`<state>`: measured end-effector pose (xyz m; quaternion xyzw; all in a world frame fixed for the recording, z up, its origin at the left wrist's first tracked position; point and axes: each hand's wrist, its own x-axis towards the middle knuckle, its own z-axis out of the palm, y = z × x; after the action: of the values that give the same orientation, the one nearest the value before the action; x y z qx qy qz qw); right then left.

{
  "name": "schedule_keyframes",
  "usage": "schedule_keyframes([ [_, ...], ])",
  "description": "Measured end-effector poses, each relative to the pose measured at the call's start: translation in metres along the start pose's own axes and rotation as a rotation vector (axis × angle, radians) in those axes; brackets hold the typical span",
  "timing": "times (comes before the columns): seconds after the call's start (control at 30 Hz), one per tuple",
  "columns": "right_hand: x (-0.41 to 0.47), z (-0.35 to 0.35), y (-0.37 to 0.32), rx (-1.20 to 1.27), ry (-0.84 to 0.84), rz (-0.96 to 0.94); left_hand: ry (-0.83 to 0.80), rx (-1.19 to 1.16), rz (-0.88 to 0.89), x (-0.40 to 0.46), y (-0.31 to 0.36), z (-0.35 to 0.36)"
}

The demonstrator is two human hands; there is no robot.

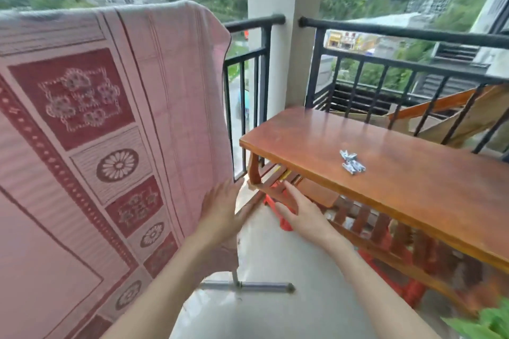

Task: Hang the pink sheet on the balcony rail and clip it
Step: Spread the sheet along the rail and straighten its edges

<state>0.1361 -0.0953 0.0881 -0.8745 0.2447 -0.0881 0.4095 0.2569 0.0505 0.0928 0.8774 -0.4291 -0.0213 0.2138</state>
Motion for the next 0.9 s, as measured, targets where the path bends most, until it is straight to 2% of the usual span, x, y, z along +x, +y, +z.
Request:
schedule_keyframes([
  [0.1, 0.044, -0.019, -0.011, 0.013, -0.002, -0.086, 0.122, 0.033, 0.023, 0.048, -0.002, -0.017],
  [0.23, 0.129, -0.047, -0.045, 0.050, 0.027, -0.235, 0.412, 0.043, 0.117, 0.115, -0.010, -0.051],
  [0.37, 0.208, -0.075, -0.098, 0.112, -0.014, -0.379, 0.773, 0.258, 0.209, 0.168, -0.006, -0.102],
  [0.47, 0.253, -0.100, -0.142, 0.243, -0.008, -0.509, 0.927, 0.406, 0.191, 0.196, 0.006, -0.143],
  [0.57, 0.289, -0.112, -0.178, 0.322, -0.060, -0.613, 1.020, 0.551, 0.045, 0.211, 0.005, -0.174],
  [0.63, 0.307, -0.112, -0.197, 0.331, -0.162, -0.683, 1.051, 0.570, -0.109, 0.215, 0.002, -0.188],
  [0.8, 0.344, -0.116, -0.212, 0.480, -0.314, -0.804, 0.991, 0.631, -0.344, 0.218, 0.010, -0.195],
  [0.9, 0.359, -0.132, -0.217, 0.519, -0.324, -0.893, 0.958, 0.633, -0.428, 0.220, 0.018, -0.196],
])
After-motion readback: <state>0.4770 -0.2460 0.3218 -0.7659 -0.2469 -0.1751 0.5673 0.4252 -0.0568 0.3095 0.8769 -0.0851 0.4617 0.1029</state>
